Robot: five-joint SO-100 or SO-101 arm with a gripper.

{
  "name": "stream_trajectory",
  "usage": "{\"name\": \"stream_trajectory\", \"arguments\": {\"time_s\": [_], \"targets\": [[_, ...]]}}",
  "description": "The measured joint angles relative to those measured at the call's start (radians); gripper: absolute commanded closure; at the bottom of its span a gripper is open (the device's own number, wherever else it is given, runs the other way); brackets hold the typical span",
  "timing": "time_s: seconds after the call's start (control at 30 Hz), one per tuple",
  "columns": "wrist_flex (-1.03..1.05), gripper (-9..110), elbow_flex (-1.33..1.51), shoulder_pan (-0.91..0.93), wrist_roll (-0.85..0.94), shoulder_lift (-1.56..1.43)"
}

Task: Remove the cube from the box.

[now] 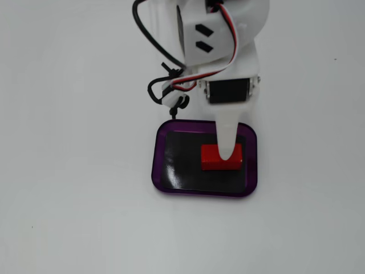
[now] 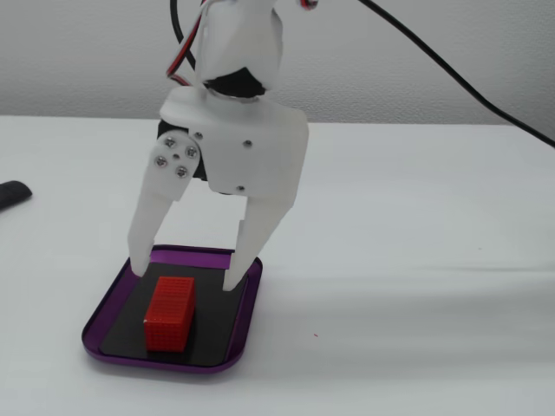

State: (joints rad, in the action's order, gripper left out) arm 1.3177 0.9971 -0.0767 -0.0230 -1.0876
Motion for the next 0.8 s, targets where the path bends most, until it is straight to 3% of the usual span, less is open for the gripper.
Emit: {"name": "stream_trajectory", "arguments": {"time_s": [0.43,0.67,0.8], "targets": [[0.0,81,-0.17,-0.006,0.0,0.204],[0.0,103,-0.247,-0.005,0.0,0.253],[0.0,102,-0.255,-0.005,0.0,0.253]]}}
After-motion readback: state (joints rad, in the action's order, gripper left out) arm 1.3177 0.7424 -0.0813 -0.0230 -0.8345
